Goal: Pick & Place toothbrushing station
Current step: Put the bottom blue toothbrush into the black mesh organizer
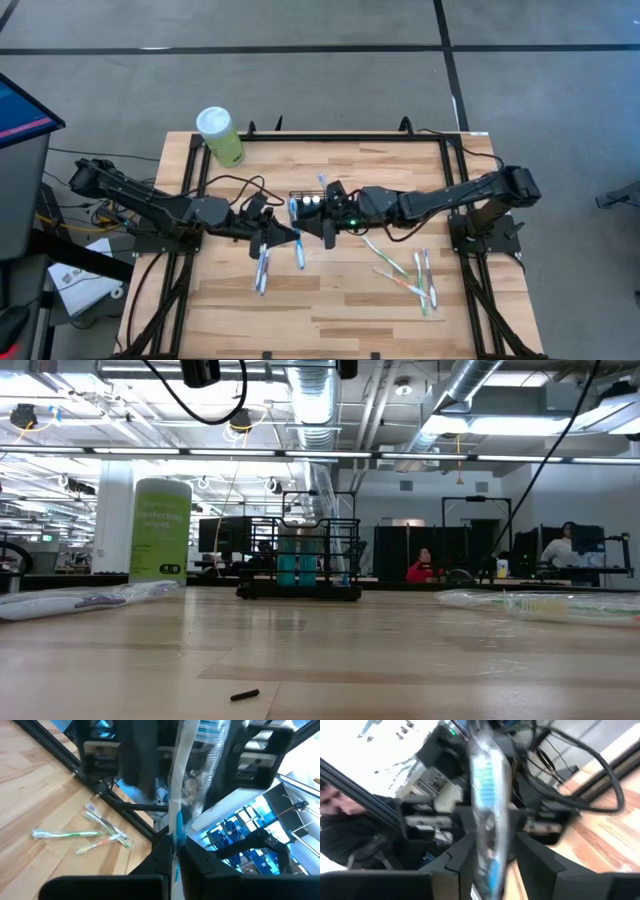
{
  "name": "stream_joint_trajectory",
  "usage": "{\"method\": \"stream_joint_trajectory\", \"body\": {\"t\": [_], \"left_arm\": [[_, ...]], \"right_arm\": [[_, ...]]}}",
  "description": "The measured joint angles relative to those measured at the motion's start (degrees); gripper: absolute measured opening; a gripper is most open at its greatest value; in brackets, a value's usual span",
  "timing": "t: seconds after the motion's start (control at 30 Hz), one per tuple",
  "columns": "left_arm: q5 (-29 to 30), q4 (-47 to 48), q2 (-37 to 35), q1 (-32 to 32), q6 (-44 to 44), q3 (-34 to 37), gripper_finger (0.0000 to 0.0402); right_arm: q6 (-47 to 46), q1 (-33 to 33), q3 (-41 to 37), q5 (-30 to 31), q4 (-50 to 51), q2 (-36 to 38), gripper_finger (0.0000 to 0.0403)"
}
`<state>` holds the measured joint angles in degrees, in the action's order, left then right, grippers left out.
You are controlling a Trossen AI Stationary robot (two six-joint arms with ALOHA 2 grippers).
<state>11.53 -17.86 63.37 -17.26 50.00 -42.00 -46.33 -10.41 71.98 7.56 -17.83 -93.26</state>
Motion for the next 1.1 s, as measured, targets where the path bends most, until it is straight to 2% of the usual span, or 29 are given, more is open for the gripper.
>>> {"method": "stream_joint_trajectory", "body": {"t": [0.67,1.0,1.1], "left_arm": [[-0.98,0.54,0.00,0.09,0.17,0.00,0.0006],[-1.88,1.02,0.02,0.09,0.26,0.00,0.0006],[-1.88,1.83,0.06,0.09,0.41,0.09,0.0006]], "right_arm": [[-0.24,0.03,0.07,-0.02,0.64,0.03,0.0089],[-1.76,0.10,0.07,-0.21,0.58,-0.86,0.0017],[-1.77,0.08,0.07,-0.25,0.66,-1.33,0.0009]]}}
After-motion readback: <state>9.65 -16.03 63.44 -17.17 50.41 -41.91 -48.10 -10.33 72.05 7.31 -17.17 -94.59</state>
